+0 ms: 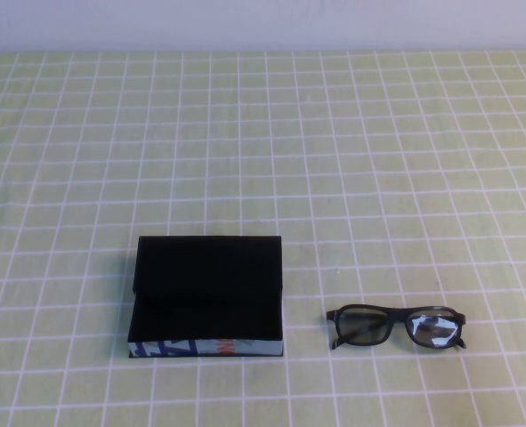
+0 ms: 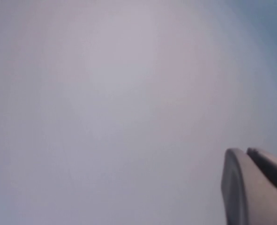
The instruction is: Return glasses to glasses case
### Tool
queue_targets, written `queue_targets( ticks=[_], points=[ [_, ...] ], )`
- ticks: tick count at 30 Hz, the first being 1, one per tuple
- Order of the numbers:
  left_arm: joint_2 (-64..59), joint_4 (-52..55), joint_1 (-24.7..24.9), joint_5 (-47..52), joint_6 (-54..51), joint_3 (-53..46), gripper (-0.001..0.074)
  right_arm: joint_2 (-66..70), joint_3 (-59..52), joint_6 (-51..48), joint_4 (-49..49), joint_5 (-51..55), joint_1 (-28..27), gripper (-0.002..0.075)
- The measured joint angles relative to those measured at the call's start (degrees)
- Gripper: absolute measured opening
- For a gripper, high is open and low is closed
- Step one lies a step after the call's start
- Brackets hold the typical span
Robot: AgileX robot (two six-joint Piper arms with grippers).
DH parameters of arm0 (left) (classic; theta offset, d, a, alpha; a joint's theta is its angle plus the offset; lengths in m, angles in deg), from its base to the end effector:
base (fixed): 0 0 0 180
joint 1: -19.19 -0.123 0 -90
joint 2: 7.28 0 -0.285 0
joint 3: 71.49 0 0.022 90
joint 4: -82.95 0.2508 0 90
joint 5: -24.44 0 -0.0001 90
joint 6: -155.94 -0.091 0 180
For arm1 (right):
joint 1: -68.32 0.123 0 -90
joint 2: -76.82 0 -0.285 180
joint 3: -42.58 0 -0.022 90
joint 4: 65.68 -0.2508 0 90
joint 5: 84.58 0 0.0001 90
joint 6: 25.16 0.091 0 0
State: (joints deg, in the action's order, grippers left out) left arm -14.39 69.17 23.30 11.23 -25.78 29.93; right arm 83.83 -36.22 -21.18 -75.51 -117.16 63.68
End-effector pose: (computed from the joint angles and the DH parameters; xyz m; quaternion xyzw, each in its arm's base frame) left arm 0.0527 0.0012 0.2258 -0.0612 0.5908 -0.0947 0.7989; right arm 0.0379 -0.0115 0.2517 0.1069 0.4396 0.0387 0.8910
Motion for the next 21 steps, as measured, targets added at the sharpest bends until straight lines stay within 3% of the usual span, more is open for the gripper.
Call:
queue_targets(
  ticks=[5, 9, 15, 21],
  points=[
    [0.0, -0.2, 0.0, -18.4, 12.4, 0.0, -0.0001, 0.0, 2.1, 7.6, 0.4, -17.4, 0.0, -0.0018],
    [0.1, -0.3, 0.0, -29.9, 18.9, 0.6, -0.0001, -0.1, 13.0, 17.1, 7.4, -13.5, 0.0, -0.0018],
    [0.1, 4.2, 0.0, -20.0, 20.3, 10.7, -0.0001, 1.1, 35.3, 37.0, 27.0, 14.2, 0.0, -0.0018],
    [-2.4, 16.6, 0.0, -3.2, 20.9, 22.5, -0.0001, 11.6, 45.9, 44.0, 34.8, 22.9, 0.0, -0.0018]
  ],
)
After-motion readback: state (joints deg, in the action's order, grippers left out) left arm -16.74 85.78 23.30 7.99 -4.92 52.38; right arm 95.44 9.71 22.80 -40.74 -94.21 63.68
